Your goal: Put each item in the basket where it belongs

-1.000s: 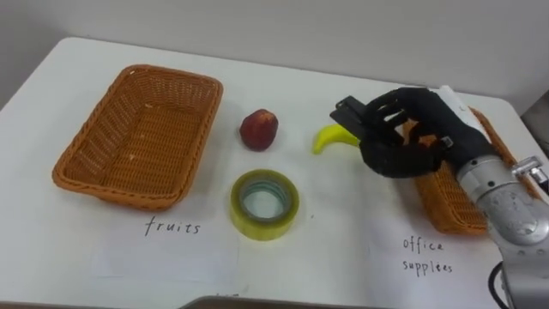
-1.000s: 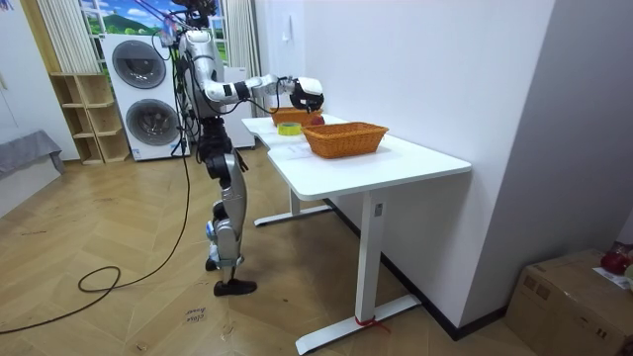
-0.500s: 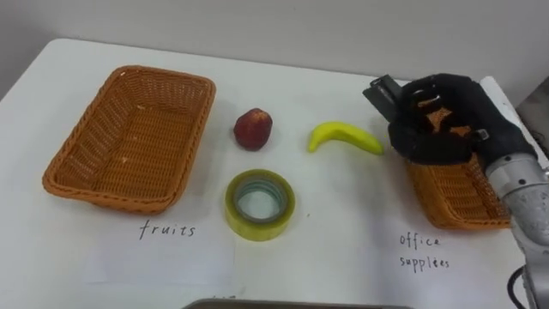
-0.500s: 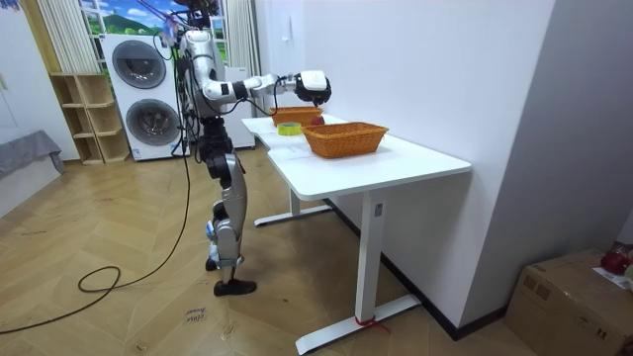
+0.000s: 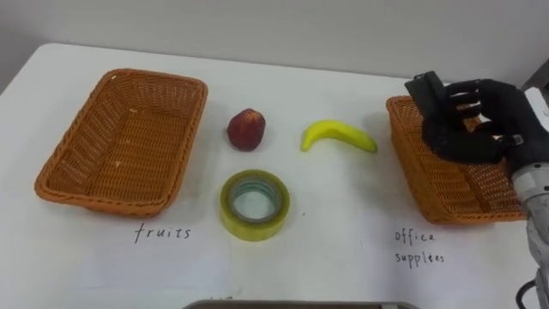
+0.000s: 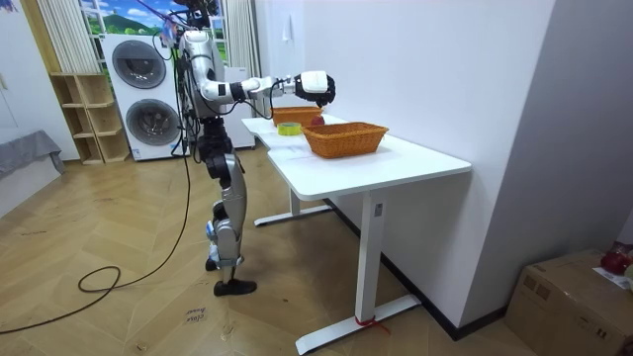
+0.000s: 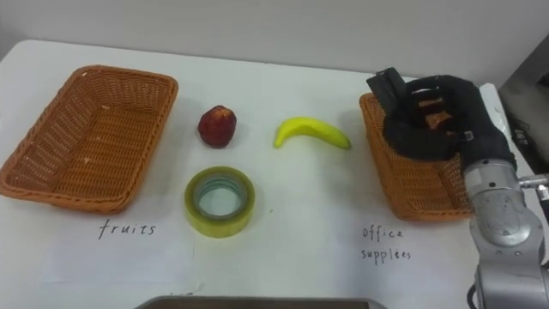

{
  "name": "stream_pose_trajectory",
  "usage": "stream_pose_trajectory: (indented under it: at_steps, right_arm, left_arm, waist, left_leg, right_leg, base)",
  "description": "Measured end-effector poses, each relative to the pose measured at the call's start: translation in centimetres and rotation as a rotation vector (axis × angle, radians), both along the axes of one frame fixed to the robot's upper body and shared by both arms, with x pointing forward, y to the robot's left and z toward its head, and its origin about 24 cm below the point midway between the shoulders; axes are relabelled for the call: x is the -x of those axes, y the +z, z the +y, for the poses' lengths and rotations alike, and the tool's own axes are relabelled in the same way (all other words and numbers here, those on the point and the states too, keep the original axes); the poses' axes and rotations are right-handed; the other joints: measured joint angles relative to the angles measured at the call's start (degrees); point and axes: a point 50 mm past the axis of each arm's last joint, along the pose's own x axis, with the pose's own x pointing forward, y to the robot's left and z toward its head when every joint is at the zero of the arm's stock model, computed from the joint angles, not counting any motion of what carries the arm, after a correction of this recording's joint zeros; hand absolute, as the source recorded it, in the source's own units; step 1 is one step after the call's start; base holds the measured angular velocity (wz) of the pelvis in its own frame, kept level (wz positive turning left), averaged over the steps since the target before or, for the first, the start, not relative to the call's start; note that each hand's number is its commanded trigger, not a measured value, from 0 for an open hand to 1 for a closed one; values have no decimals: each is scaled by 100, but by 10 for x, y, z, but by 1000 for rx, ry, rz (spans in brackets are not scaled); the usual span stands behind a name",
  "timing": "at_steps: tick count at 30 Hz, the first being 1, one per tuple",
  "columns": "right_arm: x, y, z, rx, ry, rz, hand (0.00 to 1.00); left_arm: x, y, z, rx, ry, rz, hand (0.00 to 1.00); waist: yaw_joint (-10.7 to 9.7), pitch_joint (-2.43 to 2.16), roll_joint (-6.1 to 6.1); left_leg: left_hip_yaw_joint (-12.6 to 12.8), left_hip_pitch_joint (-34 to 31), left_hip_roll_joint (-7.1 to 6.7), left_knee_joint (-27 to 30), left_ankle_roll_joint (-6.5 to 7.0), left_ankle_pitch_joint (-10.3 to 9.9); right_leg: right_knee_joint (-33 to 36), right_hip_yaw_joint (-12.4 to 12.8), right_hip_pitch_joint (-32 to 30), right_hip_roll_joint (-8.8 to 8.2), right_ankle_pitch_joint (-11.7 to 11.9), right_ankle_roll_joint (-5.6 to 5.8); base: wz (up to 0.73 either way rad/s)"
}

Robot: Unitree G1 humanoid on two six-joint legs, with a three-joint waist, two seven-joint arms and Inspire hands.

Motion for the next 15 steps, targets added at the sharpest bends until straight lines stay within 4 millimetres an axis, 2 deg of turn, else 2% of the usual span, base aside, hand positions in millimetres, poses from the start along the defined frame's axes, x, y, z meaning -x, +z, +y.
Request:
stream_pose_trajectory:
  at_steps: [8,15]
  right_arm:
    - [3,-9,-13,-37,-61,25,100]
    - [5,-9,-24,-22,-93,38,100]
  left_arm:
    - [5,1,5,-16,47,3,0]
    - [15,1,8,-22,77,21,0]
  waist:
    - [-9,-13,16]
    - [-107,-14,-3]
  left_leg:
    - [-4,7,-2,7,1,1]
    - [-5,3,-1,-2,1,1]
  right_leg:
    - [2,-6,11,-12,0,0]
    - [-1,-8,8,-3,-1,1]
  base:
    - [0]
    - [0]
